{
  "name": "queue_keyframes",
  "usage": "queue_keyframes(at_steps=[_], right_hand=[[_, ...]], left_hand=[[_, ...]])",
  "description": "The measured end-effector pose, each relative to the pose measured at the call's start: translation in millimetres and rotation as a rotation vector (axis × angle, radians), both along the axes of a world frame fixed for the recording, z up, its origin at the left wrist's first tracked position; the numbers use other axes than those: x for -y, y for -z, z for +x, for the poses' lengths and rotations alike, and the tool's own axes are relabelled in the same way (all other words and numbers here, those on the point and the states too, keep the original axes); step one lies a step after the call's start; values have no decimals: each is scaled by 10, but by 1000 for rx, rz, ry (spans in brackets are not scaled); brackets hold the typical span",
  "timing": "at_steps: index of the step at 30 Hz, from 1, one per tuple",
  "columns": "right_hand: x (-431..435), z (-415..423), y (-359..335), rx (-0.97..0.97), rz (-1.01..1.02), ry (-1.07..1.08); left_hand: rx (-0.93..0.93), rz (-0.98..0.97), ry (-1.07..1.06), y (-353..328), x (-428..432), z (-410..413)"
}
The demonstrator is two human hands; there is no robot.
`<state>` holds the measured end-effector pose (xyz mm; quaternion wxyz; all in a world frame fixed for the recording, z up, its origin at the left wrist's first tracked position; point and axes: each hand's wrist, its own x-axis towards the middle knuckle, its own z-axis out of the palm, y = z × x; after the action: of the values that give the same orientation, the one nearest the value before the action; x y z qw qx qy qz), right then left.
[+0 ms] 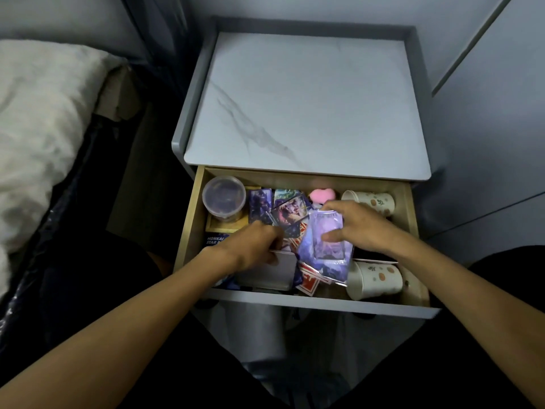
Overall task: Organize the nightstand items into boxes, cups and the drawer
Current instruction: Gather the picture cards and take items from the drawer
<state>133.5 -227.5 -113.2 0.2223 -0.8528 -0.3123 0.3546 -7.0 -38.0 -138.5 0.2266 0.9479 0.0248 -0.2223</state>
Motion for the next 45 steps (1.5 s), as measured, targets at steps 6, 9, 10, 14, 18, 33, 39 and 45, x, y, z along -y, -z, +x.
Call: queue_keyframes(at_steps=[6, 9, 10, 14, 18, 33, 39, 45], right_hand=[[62, 53, -61, -110, 167, 166], [70, 59, -162, -151, 281, 253], [57, 61, -227, -174, 338, 308], [-98, 180, -463, -297, 575, 565], [-382, 477, -610, -378, 742, 753], [-900, 1196, -350, 217, 289, 627], [-944, 1098, -349, 515, 90, 534], [-978, 1009, -294, 831, 46, 362]], left_hand=[[126, 26, -17, -90, -52, -83], [184, -20, -113, -301, -173, -62], [206, -63, -169, -402, -241, -47], [318, -399, -547, -816, -544, 79], [438, -618, -886, -1041, -758, 411], [373, -465, -1149, -666, -1399, 1250], [409, -306, -1119, -756, -1680, 1391], [323, 15, -977, -824, -1768, 1583]])
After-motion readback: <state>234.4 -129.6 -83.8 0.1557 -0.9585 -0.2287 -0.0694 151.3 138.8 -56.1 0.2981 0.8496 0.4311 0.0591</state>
